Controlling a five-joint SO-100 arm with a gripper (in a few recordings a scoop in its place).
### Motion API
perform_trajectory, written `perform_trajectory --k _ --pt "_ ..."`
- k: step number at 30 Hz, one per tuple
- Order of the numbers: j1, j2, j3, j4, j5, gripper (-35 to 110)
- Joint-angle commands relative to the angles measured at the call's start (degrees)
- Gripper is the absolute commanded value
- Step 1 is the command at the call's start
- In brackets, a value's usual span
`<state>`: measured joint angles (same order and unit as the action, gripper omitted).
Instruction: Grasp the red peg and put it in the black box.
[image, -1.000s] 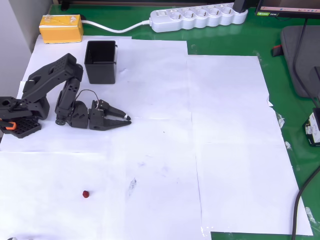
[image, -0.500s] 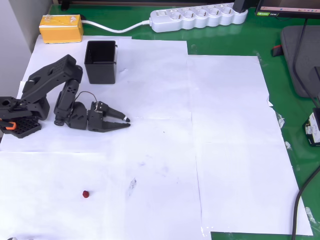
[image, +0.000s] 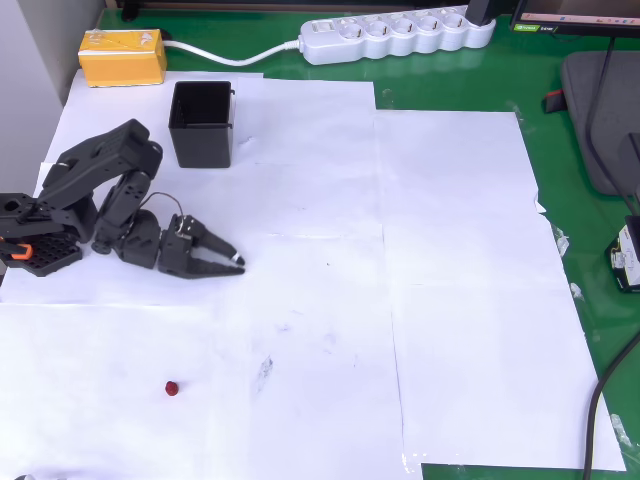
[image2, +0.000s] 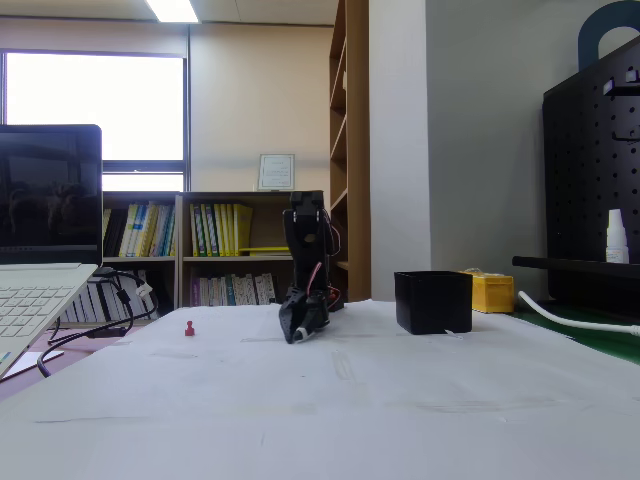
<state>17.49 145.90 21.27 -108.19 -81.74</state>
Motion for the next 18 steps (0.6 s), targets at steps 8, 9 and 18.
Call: perform_trajectory --k 8,9,18 --pt "8.96 -1.49 -1.41 -1.85 -0.97 0" --pt "9.40 -1.41 -1.41 -1.85 -1.05 0" --pt "18.72 -1.41 -3.16 -2.02 -2.02 0"
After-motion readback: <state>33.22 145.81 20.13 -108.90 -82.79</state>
